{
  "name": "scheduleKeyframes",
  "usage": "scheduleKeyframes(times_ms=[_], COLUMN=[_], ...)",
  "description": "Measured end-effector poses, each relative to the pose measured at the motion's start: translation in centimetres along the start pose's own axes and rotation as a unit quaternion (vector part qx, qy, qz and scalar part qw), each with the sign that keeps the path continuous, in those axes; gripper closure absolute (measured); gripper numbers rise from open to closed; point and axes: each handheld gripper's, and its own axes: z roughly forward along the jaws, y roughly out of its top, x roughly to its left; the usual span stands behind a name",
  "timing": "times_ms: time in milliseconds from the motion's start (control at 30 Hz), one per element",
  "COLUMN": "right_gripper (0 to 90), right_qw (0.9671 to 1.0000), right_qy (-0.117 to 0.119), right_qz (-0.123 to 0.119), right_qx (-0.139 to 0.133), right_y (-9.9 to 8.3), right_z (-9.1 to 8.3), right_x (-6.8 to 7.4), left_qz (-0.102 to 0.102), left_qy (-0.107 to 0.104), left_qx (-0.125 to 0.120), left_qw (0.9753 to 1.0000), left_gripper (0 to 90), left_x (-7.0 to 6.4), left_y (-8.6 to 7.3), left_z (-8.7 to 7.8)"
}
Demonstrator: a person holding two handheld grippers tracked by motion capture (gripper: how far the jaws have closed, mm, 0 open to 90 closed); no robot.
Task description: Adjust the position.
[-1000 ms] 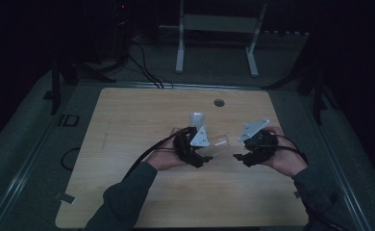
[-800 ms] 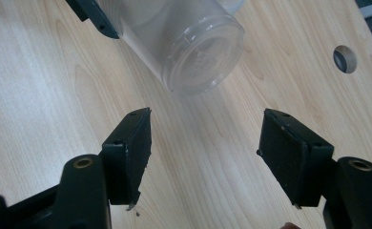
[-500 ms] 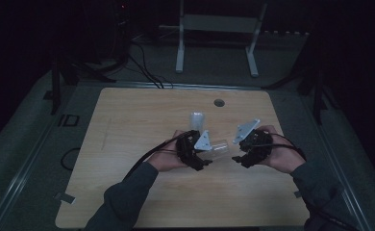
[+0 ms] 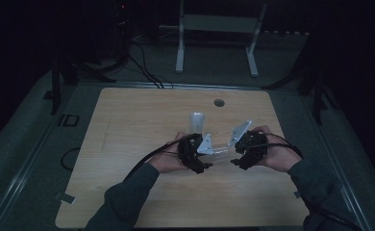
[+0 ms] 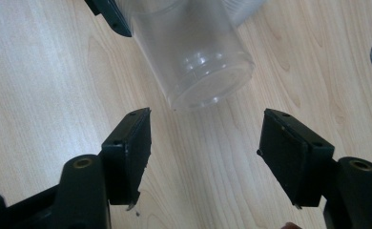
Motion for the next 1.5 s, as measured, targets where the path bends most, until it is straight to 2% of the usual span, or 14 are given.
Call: scheduleKeyframes(times_ms=[233, 467, 833, 1233, 1500], right_gripper=[33.3, 31.3, 30.6, 30.1, 34.5], right_qw=[0.9998, 0.9996, 0.9989, 0.9981, 0.9975], right_qy=[0.013, 0.015, 0.023, 0.036, 0.047], right_qz=[-0.009, -0.015, -0.034, -0.040, -0.046], right_qx=[0.008, 0.018, 0.025, 0.028, 0.027], right_y=[0.4, 0.6, 1.0, 1.3, 1.3], right_z=[0.3, 0.8, 1.4, 1.9, 2.0], right_x=[0.2, 0.2, 0.4, 0.8, 1.0], left_qz=[0.012, 0.020, 0.025, 0.045, 0.050], left_qy=[0.005, 0.003, -0.007, -0.005, -0.006], left_qx=[0.005, 0.007, -0.002, -0.013, -0.017], left_qw=[0.9999, 0.9998, 0.9997, 0.9989, 0.9986], left_gripper=[30.5, 30.5, 30.4, 30.4, 30.3], left_x=[-0.3, -0.6, -0.9, -1.6, -1.8], left_y=[0.1, 0.2, 0.3, 0.8, 1.0], left_z=[0.2, 0.1, 0.0, -0.3, -0.4])
